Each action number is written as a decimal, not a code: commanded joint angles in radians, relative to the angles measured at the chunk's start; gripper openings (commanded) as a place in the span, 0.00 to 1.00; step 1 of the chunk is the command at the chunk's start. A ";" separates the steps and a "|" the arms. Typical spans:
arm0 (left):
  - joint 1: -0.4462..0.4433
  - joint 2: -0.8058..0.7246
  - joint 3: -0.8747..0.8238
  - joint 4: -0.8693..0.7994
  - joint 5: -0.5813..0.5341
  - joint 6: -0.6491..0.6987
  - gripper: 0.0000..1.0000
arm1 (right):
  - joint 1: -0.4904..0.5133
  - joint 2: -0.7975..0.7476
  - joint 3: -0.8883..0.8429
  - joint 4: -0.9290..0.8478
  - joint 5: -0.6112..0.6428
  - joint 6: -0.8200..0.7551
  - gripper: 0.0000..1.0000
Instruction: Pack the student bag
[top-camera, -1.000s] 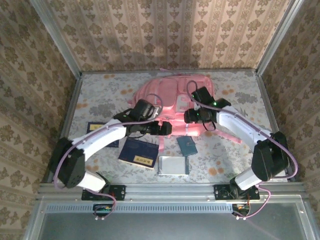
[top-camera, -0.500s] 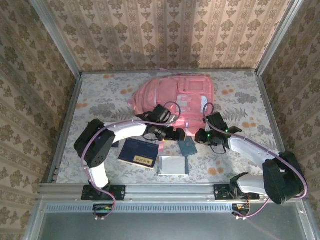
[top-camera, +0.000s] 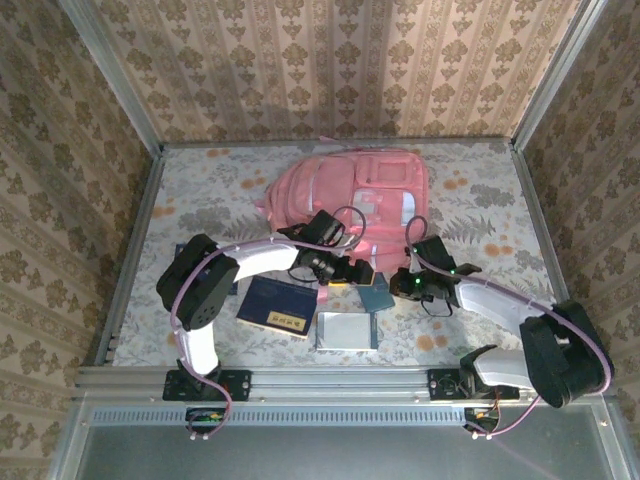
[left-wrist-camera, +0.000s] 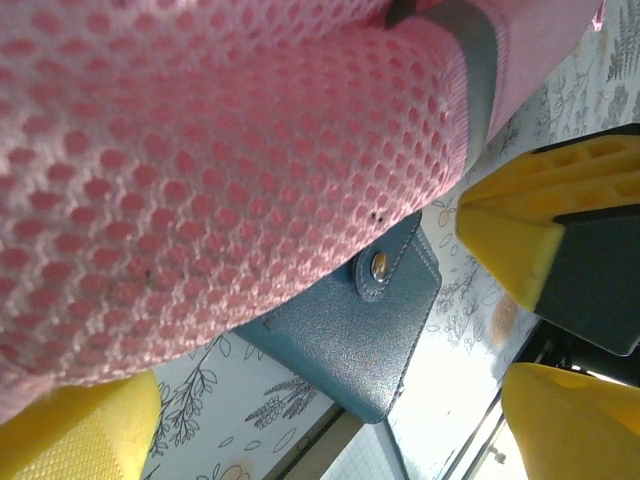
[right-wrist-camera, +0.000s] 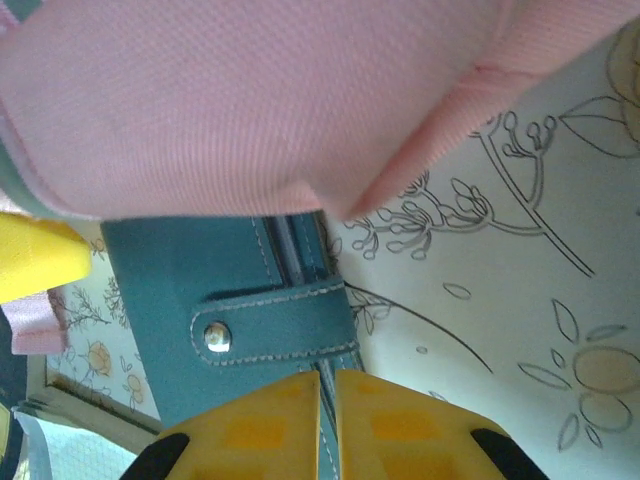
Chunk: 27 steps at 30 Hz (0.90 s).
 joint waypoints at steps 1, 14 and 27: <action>-0.004 -0.004 0.005 -0.045 0.025 0.039 0.91 | 0.012 -0.062 -0.019 -0.042 0.030 -0.012 0.14; -0.032 0.080 0.070 -0.028 0.091 0.054 0.92 | 0.054 0.043 -0.045 0.023 0.037 0.064 0.10; -0.052 0.102 0.109 -0.029 0.113 0.068 0.89 | 0.135 0.128 -0.053 0.149 -0.024 0.108 0.07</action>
